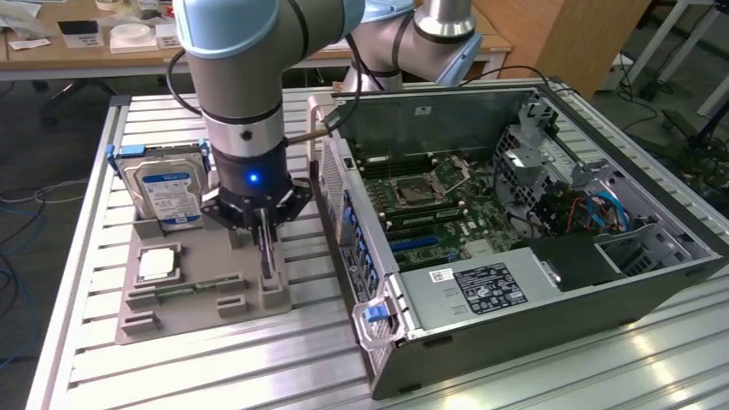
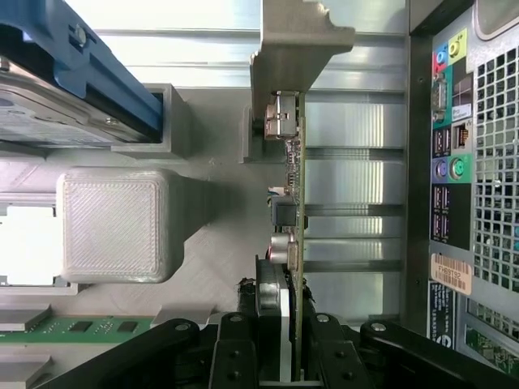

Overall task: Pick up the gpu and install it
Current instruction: 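Pick up the gpu and move the gpu toward the slot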

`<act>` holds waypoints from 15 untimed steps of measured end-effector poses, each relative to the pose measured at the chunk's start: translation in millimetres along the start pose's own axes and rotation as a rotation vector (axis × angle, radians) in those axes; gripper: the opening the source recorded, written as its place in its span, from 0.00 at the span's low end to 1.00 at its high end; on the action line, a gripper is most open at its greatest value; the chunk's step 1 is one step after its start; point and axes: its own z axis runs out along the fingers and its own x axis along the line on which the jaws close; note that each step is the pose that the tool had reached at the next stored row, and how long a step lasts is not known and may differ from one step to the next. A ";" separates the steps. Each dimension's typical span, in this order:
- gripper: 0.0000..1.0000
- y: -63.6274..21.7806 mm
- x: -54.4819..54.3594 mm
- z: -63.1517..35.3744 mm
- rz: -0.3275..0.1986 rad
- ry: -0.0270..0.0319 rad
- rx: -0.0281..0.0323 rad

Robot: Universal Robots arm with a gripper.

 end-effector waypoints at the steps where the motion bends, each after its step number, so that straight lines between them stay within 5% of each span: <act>1: 0.28 0.0 0.0 -0.4 0.000 0.0000 0.0000; 15: 0.28 0.4 -0.2 -9.0 0.000 0.0000 -0.0001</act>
